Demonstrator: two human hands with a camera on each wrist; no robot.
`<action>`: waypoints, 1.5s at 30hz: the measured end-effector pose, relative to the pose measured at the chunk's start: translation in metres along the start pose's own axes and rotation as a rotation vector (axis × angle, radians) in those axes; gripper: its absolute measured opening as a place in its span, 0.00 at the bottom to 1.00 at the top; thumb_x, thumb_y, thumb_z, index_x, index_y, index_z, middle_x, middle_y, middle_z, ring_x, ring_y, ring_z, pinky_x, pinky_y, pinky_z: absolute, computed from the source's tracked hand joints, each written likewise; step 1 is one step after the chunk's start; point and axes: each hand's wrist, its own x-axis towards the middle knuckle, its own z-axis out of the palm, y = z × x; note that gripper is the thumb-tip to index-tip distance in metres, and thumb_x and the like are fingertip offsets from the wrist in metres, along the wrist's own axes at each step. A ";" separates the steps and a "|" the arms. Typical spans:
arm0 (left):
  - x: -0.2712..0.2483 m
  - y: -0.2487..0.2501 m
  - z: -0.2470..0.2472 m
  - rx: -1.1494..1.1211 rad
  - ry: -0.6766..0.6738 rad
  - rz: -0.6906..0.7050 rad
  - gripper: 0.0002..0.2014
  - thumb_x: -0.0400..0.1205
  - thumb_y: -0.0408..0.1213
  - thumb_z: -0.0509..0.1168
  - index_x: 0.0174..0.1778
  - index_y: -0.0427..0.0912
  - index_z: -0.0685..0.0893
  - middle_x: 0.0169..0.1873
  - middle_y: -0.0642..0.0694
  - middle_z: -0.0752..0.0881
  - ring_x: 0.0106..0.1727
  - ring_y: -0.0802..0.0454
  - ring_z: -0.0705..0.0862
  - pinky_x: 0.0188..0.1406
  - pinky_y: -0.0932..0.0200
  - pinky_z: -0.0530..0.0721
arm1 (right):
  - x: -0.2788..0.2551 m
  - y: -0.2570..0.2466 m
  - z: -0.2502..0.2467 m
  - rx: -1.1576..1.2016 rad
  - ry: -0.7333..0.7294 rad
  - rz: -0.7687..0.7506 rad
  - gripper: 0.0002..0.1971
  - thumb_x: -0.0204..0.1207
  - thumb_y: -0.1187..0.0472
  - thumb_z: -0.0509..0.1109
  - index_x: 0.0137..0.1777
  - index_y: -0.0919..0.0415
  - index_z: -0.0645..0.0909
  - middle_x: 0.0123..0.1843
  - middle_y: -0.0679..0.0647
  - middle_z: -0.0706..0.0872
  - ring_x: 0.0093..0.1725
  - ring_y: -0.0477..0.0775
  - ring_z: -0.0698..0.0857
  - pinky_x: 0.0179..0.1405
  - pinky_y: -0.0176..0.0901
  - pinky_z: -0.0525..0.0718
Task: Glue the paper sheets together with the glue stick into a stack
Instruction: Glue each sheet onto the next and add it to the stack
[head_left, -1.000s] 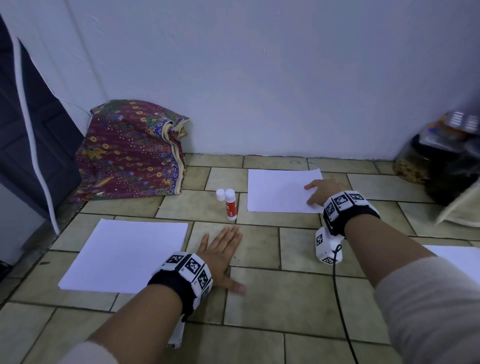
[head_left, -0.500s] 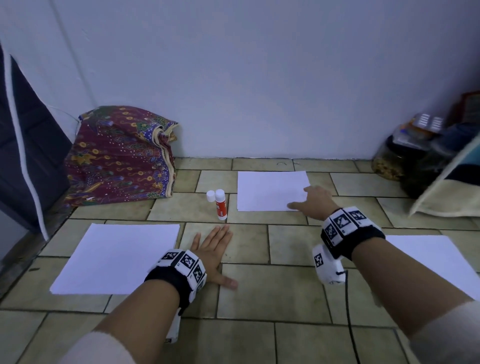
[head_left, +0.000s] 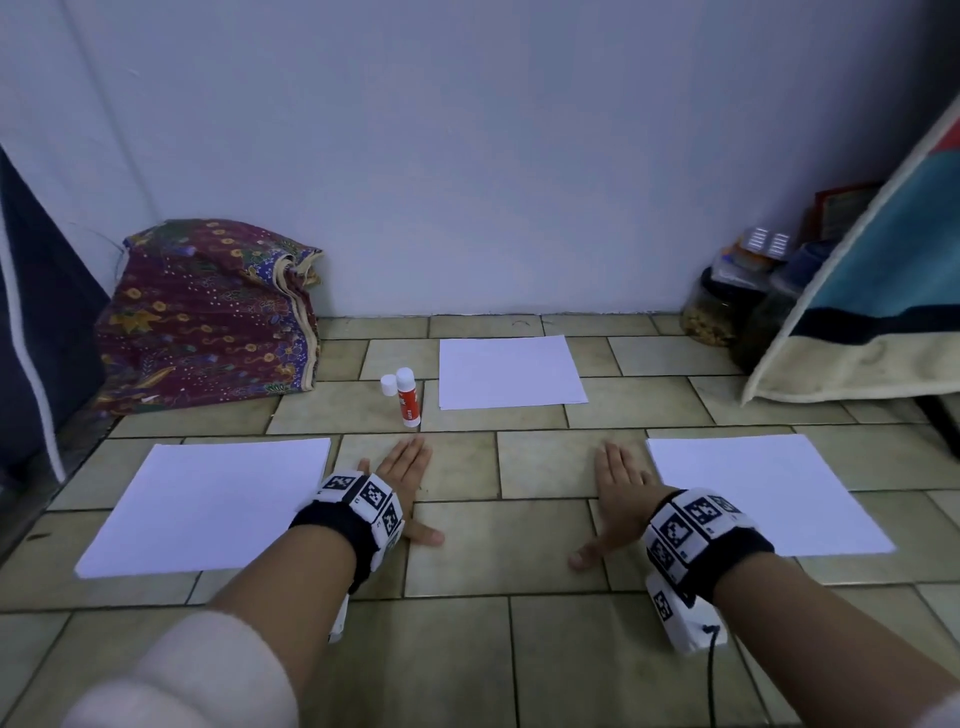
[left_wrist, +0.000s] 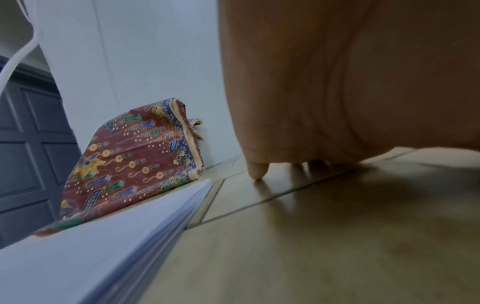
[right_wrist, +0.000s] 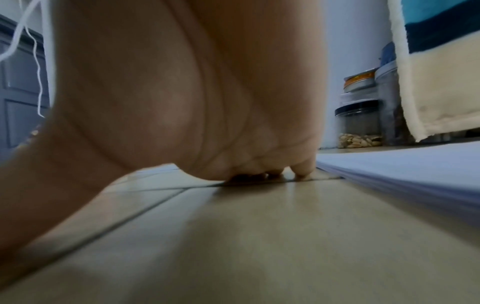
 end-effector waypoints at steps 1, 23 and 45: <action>-0.001 0.001 0.000 -0.001 0.003 -0.009 0.61 0.73 0.67 0.66 0.83 0.42 0.31 0.82 0.49 0.30 0.84 0.52 0.33 0.79 0.32 0.45 | 0.000 0.000 0.001 0.002 0.001 0.000 0.78 0.52 0.26 0.76 0.79 0.66 0.22 0.82 0.59 0.23 0.82 0.60 0.29 0.83 0.57 0.41; -0.081 -0.101 0.009 -0.129 0.007 -0.439 0.49 0.79 0.61 0.65 0.83 0.34 0.47 0.82 0.40 0.54 0.82 0.45 0.58 0.78 0.55 0.63 | -0.005 -0.001 0.005 0.017 0.057 -0.002 0.76 0.53 0.25 0.74 0.80 0.64 0.23 0.82 0.57 0.25 0.82 0.57 0.29 0.83 0.55 0.40; -0.107 -0.004 -0.076 -0.043 0.247 -0.348 0.15 0.82 0.34 0.57 0.64 0.38 0.79 0.57 0.41 0.84 0.55 0.45 0.82 0.45 0.59 0.76 | -0.005 -0.001 0.002 -0.003 0.051 -0.013 0.77 0.53 0.24 0.74 0.80 0.64 0.23 0.82 0.57 0.24 0.82 0.57 0.29 0.83 0.56 0.40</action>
